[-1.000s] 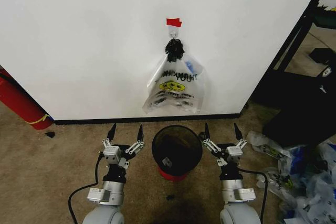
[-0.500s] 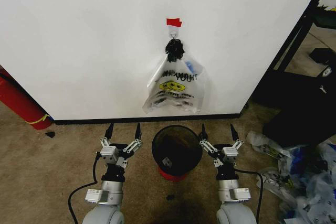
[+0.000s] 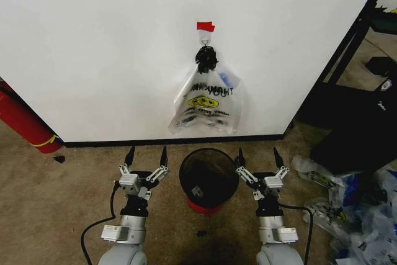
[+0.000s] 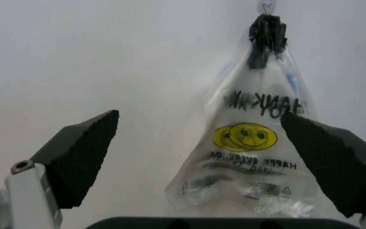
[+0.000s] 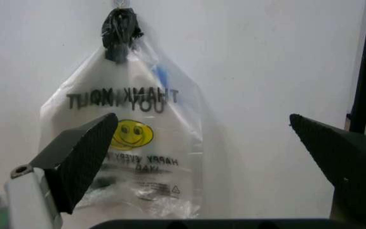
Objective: Pick up the garbage bag from the wall and place it over the trash bin.
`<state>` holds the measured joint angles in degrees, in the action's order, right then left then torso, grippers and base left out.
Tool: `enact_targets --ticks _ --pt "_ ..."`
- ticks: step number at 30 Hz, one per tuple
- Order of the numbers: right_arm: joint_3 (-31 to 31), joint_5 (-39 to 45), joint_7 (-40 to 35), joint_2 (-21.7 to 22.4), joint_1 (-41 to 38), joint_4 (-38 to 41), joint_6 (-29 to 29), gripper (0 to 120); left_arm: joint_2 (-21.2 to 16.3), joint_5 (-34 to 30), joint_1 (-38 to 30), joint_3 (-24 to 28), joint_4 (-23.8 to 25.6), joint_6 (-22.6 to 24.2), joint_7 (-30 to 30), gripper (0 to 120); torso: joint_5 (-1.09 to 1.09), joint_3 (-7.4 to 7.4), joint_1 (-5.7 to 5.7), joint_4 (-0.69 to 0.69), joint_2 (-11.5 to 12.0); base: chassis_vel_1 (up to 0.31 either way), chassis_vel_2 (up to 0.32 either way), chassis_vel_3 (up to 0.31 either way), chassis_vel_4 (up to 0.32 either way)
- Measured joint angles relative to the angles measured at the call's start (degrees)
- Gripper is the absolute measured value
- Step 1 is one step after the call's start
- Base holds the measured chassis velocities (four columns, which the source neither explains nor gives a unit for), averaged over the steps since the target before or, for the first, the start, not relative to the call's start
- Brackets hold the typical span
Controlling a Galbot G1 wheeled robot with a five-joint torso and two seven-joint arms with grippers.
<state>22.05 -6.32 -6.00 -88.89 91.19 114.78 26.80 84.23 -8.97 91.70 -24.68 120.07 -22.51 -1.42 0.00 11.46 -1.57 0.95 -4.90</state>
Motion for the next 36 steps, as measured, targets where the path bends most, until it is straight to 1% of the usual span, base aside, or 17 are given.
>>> enact_targets --ticks 10,21,27,29,30,32,33,34,36 --pt "-0.15 -0.89 -0.26 -0.17 0.75 0.51 0.69 100 -0.11 0.08 0.14 0.02 0.56 0.04 0.01 100 0.0 0.0 0.0 0.0 0.0 0.0 0.0 0.0 0.0" --pt "-0.16 -1.83 -0.67 -0.71 2.59 0.45 2.93 100 -0.81 -0.12 0.78 -0.47 1.52 -0.02 0.19 100 0.0 0.0 0.0 0.0 0.0 0.0 0.0 0.0 0.0" --pt "-0.48 -1.02 -1.55 -0.63 1.98 0.08 3.1 100 -0.6 0.29 0.87 -0.48 1.52 -0.59 0.26 100 0.0 0.0 0.0 0.01 0.0 0.0 0.0 0.0 0.0" --pt "-0.99 1.96 -1.43 0.05 0.06 -0.51 2.12 100 -0.15 1.08 1.2 -0.68 1.38 -1.33 0.33 100 0.0 0.0 0.0 0.01 0.0 0.0 0.0 0.0 0.0" --pt "-0.99 1.96 -1.43 0.05 0.06 -0.51 2.12 100 -0.15 1.08 1.2 -0.68 1.38 -1.33 0.33 100 0.0 0.0 0.0 0.01 0.0 0.0 0.0 0.0 0.0" --pt "-1.57 6.1 -0.74 0.81 -1.81 -0.95 1.09 100 0.22 1.59 1.81 -0.73 1.4 -1.72 0.44 100 0.0 0.0 0.0 0.0 0.0 0.0 0.0 0.0 0.0" --pt "-2.13 11.78 0.45 1.59 -3.66 -1.24 0.34 100 0.36 2.44 2.53 -0.54 1.51 -1.87 0.49 100 0.0 0.0 0.0 -0.01 0.0 0.0 0.0 0.0 0.0" --pt "-2.49 15.66 1.12 2.05 -4.98 -1.41 -0.21 100 0.38 3.09 2.95 -0.39 1.62 -1.92 0.49 100 0.0 0.0 0.0 0.0 0.0 0.0 0.0 0.0 0.0" --pt "-3.25 21.44 2.49 2.79 -7.75 -1.88 -1.65 100 0.55 4.14 3.9 -0.41 1.98 -2.01 0.47 100 0.0 0.0 0.0 0.01 0.0 0.0 0.0 0.0 0.0"
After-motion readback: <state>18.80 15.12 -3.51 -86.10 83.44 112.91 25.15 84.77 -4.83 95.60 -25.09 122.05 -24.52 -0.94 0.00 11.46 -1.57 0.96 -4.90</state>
